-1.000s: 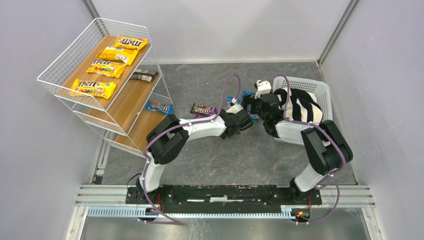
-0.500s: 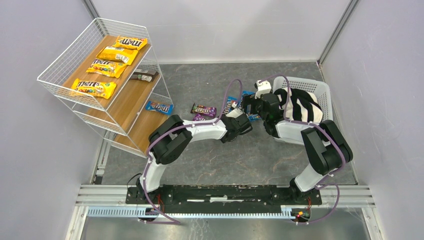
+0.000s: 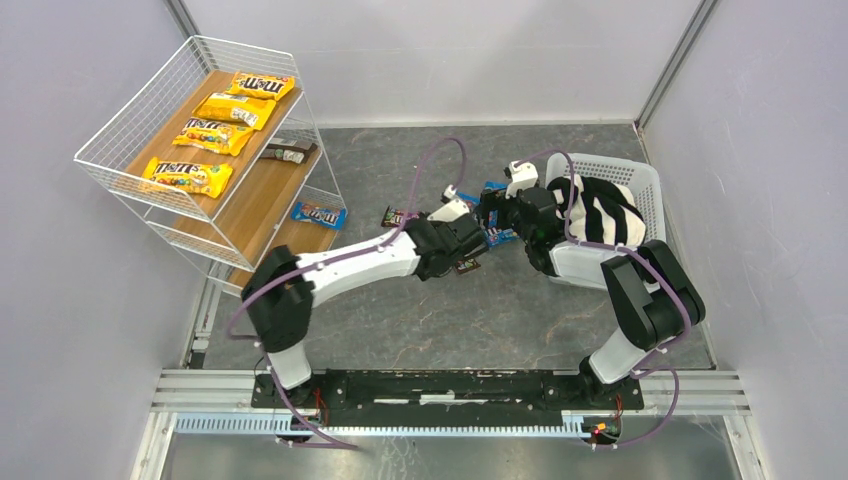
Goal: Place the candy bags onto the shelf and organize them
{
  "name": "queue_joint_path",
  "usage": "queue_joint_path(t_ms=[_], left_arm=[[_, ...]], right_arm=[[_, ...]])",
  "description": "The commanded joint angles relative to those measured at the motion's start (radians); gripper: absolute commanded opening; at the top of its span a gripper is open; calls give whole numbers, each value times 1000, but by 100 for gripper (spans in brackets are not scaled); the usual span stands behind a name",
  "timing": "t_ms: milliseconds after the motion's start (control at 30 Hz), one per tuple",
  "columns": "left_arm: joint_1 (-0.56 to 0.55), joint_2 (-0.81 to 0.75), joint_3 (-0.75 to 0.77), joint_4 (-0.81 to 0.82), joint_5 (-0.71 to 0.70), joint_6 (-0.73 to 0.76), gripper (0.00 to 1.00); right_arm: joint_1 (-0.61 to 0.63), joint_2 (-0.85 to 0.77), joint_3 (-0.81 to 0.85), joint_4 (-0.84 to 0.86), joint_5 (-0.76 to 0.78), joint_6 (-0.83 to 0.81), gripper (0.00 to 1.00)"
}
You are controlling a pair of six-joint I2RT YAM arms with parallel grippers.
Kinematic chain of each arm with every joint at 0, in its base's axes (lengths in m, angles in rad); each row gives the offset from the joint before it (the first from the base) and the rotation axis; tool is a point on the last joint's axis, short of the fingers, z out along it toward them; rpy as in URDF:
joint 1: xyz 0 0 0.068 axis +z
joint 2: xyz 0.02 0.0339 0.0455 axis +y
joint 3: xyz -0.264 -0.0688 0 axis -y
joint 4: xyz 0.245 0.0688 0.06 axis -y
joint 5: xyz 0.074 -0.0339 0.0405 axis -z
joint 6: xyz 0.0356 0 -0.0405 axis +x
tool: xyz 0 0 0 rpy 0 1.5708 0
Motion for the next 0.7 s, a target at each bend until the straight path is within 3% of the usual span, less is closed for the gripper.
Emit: queue_joint_path(t_ms=[0,200,333,667], left_arm=[[-12,-180,92,-226,-80,-10,2],[-15,-296,333,-464,-118,-13,2],[-14,-286,490,-633,-233,-32,2],[27,-284,475,-645,-395,7,2]], right_arm=[[1,-17,19,46,-7,12,98],[2,-34,-6,68,-20,33,98],[2,-34,-9,72,-30,41,98],[1,-24,-10,82,-31,49,98]])
